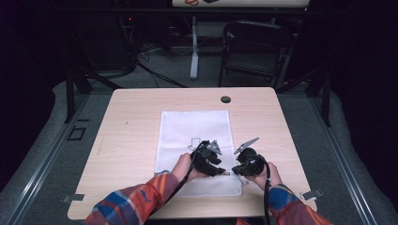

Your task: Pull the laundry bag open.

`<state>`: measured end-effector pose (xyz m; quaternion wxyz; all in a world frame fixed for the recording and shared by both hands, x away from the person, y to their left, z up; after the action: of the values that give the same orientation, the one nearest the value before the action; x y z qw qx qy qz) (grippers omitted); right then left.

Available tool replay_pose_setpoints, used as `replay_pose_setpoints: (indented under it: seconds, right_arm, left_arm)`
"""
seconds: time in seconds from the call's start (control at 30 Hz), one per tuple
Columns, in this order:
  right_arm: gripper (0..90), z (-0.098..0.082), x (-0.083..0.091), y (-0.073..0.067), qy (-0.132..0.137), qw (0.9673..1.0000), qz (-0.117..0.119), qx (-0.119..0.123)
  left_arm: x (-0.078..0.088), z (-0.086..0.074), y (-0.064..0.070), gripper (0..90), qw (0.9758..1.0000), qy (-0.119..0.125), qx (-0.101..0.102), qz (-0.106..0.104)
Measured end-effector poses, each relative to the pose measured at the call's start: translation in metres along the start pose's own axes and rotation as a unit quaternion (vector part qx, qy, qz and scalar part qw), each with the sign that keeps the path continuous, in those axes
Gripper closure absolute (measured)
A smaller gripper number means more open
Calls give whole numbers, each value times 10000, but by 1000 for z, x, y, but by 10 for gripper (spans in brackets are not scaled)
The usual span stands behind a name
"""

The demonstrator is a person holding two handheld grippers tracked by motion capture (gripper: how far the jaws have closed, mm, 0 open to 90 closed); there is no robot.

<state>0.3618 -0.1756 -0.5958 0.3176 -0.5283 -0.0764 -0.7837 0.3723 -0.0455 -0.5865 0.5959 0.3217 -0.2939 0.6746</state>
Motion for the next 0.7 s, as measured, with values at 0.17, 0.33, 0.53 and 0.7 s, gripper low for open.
replay_pose_setpoints:
  seconds: [0.17,0.33,0.53,0.7]
  right_arm:
    - [900,-1,-7,2,-163,9998,-58,-11]
    - [900,-3,-11,1,-149,9998,-49,-100]
    - [900,-5,-11,6,-43,9994,93,-325]
    - [900,-5,-12,5,-55,9997,44,-226]
  left_arm:
    - [-18,2,5,658,9997,-78,-151,-170]
    - [-32,3,12,715,9989,-318,-300,-177]
    - [-35,1,9,808,9994,-245,-180,-167]
    - [-33,0,8,814,9996,-191,-119,-197]
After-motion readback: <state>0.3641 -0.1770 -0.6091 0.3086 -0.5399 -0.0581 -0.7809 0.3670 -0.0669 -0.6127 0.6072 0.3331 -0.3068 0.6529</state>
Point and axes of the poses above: each handheld gripper's, and its own axes: x roughly backward along the jaws, z roughly out of its top, y roughly to its right, the point moved 6 cm from there along -x, roughly forward along the jaws, and after that the axes turned 12 degrees about -x, right-handed, at the moved point
